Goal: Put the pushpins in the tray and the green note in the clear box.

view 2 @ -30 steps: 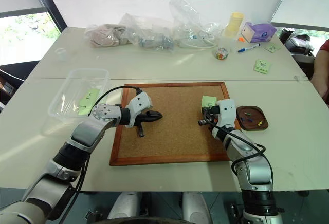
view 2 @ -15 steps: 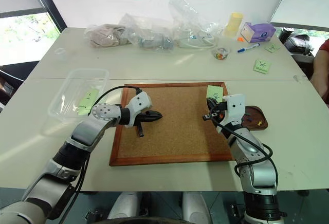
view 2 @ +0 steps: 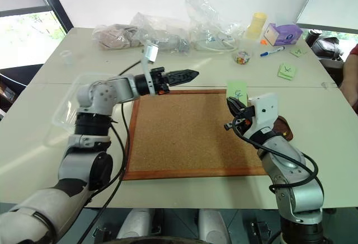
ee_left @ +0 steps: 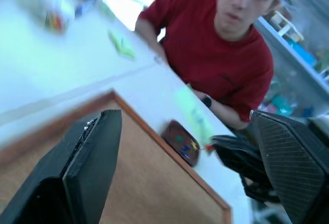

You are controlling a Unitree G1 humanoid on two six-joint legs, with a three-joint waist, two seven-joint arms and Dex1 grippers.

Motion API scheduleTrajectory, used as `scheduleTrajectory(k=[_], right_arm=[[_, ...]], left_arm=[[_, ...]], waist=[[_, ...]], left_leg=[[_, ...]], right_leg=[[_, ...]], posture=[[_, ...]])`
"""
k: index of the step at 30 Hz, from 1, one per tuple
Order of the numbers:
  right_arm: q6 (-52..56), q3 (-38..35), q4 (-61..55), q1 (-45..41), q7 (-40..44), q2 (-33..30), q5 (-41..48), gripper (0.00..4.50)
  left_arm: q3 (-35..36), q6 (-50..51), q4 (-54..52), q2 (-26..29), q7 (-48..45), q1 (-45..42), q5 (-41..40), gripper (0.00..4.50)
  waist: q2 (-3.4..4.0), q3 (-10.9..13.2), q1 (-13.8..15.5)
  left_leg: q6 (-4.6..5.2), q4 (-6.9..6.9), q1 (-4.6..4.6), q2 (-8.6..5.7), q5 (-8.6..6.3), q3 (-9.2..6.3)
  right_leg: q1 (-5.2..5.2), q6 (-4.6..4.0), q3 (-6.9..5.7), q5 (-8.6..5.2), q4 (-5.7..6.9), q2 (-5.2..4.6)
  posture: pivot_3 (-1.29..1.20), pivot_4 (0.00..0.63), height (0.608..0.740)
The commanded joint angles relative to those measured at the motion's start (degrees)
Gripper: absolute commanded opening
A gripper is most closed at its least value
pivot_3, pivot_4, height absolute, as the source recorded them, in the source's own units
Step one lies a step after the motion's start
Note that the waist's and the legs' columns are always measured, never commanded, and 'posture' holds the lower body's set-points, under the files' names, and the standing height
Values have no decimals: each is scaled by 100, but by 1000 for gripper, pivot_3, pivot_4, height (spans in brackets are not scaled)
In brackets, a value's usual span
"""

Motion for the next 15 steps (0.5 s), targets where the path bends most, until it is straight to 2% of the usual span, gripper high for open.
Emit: scheduleTrajectory(k=[1, 5, 15], right_arm=[[114, -70, -425, -148, -10, -119, 156, 0], [239, 43, -589, -200, -57, -134, 157, 0], [335, 274, -859, -154, -209, -116, 64, 0]], left_arm=[[173, 26, 652, -267, -134, -487, -268, 4440], [139, -185, 1236, -495, -389, -760, -231, 4440], [18, -813, 1761, -978, -581, -1002, -30, 4440]], waist=[[-1, 1, -2], [-1, 1, -2], [-2, 1, 11]], left_leg=[[0, 0, -2, 0, 0, 0], [0, -1, -3, -2, 0, 0], [0, -3, -4, -6, 0, -2]], right_leg=[[-2, 0, 0, 0, -3, 0], [-2, 2, 0, -1, -3, 0], [-2, 1, 0, -2, -3, -4]], posture=[[0, 150, 737], [0, 150, 737], [0, 150, 737]])
